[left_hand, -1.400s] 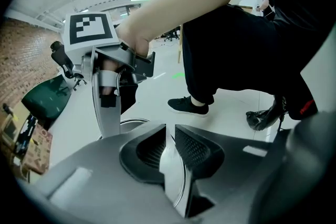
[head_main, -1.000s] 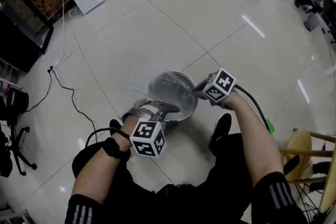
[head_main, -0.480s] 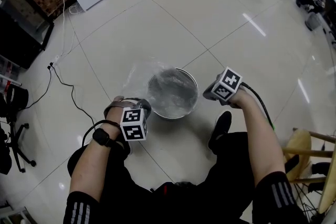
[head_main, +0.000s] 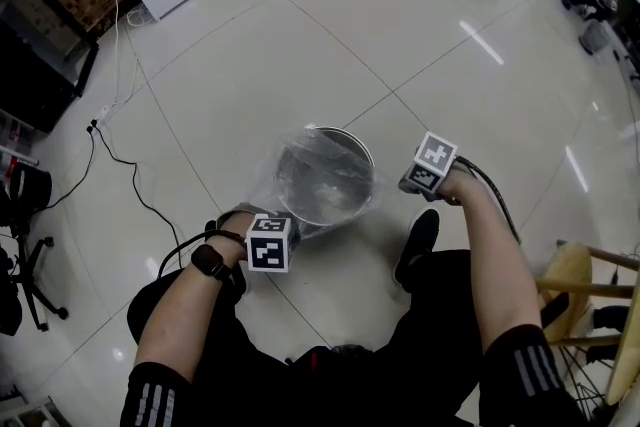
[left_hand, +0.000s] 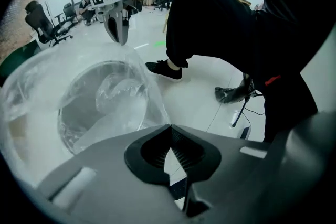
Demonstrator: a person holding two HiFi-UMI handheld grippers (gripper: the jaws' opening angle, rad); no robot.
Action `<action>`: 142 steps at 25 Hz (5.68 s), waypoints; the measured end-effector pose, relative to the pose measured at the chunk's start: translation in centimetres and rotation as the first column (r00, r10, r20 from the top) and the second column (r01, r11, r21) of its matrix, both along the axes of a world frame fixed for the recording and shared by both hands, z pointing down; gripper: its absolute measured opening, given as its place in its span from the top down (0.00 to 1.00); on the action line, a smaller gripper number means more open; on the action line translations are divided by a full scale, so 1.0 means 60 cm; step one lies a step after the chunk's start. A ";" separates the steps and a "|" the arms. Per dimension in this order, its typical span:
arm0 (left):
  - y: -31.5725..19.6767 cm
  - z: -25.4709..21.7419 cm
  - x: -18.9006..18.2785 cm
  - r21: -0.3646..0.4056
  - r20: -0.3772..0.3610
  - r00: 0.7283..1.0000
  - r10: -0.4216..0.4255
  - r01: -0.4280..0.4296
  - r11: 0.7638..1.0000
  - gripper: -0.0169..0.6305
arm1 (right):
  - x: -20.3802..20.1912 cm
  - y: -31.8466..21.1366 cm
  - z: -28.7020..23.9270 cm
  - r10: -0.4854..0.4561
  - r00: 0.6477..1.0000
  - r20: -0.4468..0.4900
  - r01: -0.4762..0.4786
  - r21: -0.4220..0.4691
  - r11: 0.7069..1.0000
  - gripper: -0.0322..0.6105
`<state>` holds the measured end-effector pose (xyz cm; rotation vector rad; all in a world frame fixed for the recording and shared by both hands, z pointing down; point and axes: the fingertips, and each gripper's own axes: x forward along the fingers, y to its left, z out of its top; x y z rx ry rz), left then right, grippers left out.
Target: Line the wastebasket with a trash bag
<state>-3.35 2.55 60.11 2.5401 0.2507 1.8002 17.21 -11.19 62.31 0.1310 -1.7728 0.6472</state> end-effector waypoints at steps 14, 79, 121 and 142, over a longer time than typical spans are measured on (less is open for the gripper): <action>-0.014 0.118 -0.009 0.075 0.050 0.998 -0.049 0.045 0.996 0.95 | -0.005 -0.045 0.090 0.091 0.993 -0.077 -0.084 0.093 0.992 0.94; -0.404 0.139 -0.170 -0.039 -0.085 0.583 -0.808 0.808 0.588 0.81 | -0.082 -0.216 0.140 0.283 0.946 0.161 -0.309 0.173 0.935 0.83; -0.210 0.050 -0.131 0.166 -0.022 0.953 -0.301 0.301 0.939 0.45 | -0.106 0.025 0.022 -0.152 0.974 0.167 0.125 0.159 0.979 0.36; -0.246 0.167 -0.125 0.196 0.138 0.935 -0.327 0.298 0.934 0.42 | -0.129 0.020 0.116 -0.167 0.970 0.177 0.149 0.108 0.983 0.36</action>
